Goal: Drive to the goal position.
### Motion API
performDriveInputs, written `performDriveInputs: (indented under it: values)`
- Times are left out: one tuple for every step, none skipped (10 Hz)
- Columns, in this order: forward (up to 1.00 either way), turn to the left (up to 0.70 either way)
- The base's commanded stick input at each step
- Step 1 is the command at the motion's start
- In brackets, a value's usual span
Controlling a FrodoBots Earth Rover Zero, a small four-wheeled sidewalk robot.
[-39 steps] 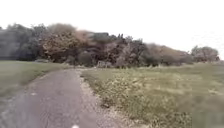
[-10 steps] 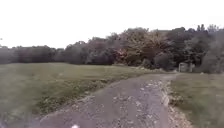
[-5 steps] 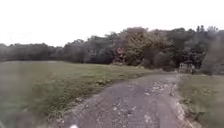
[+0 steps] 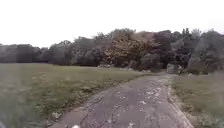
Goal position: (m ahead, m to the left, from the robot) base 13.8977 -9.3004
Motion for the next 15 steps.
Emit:
performDriveInputs:
  values:
    - [0.85,0.01]
    - [0.85,0.01]
    - [0.85,0.01]
    - [0.85,0.01]
    - [0.85,0.01]
    - [0.85,-0.02]
    - [0.85,-0.05]
    - [0.85,-0.29]
    - [0.85,-0.3]
    - [0.85,-0.3]
    - [0.85,-0.3]
    - [0.85,-0.3]
    - [0.85,-0.3]
    - [0.85,-0.3]
    - [0.85,-0.3]
